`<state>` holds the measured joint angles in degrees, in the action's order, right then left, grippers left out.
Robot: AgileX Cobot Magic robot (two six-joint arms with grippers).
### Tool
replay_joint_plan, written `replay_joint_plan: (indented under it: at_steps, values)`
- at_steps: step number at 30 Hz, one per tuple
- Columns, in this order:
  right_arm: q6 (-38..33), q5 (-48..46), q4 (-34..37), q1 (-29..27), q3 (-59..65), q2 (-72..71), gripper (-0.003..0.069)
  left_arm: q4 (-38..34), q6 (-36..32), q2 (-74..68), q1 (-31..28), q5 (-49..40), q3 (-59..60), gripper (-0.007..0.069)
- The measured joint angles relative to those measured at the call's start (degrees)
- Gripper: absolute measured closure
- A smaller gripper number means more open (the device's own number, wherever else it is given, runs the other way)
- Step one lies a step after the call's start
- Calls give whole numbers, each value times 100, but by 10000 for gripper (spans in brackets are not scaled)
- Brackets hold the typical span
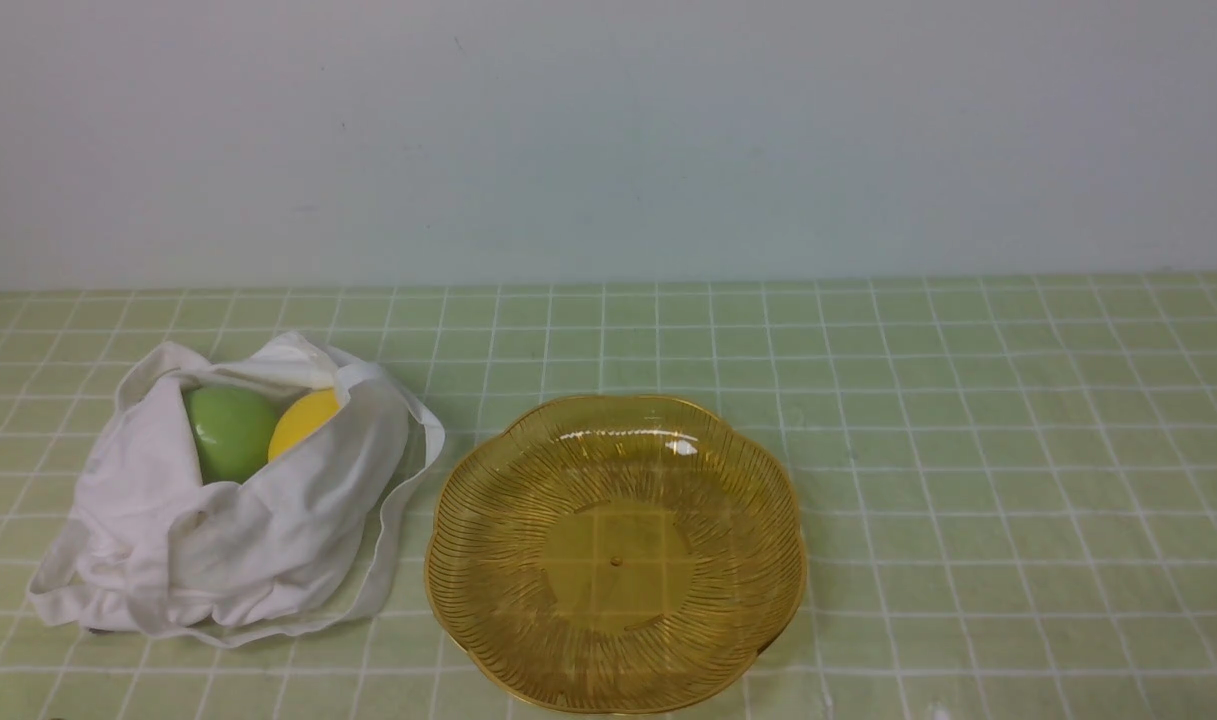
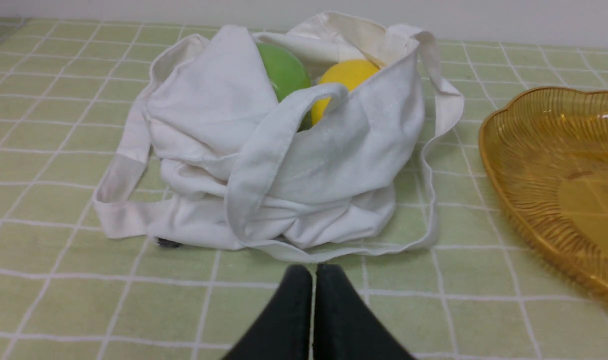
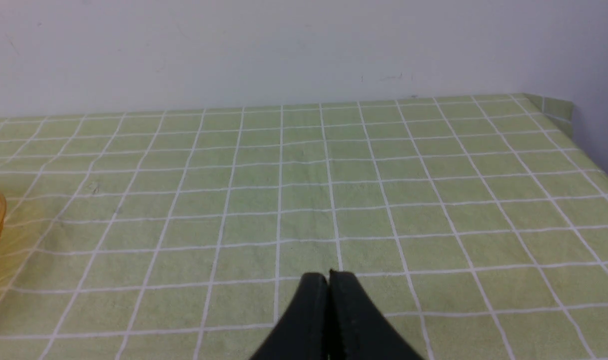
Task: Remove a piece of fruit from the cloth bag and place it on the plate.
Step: Use the left arm to grab a lemon from the bag
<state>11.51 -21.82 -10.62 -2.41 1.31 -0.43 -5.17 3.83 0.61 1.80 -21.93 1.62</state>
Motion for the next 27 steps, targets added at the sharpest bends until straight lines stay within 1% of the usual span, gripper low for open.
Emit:
replay_joint_plan:
  at_steps: [4,5,6,7,8,9,11,13,16,19,21,23,24,27]
  values:
    - [0,0,0,0,0,0,673,-1455,30,0,0,-5,0,632]
    - [0,0,0,0,0,0,673,-1548,35,0,0,-5,0,632]
    - [0,0,0,0,0,0,673,-2317,70,0,0,-12,0,632]
    - [0,0,0,0,0,0,673,-2797,82,0,0,-12,0,632]
    - [0,0,0,0,0,0,673,-2983,92,0,0,-12,0,632]
    - [0,0,0,0,0,0,673,-3576,109,0,0,-12,0,632]
    - [0,0,0,0,0,0,673,-4174,114,0,0,11,0,632]
    - [0,0,0,0,0,0,673,-4517,60,0,0,148,0,632]
    - [0,0,0,0,0,0,673,-4732,-20,0,0,440,0,632]
    - [0,0,0,0,0,0,673,-5177,-28,0,-11,551,0,632]
    - [0,0,0,0,0,0,673,-5462,-130,0,-17,488,-90,632]
    - [0,0,0,0,0,0,673,-5583,-342,0,-17,333,-332,632]
    - [0,0,0,0,0,0,673,-5583,-383,0,-17,311,-367,632]
    - [0,0,0,0,0,0,673,-5525,-797,-394,-17,-122,-1034,632]
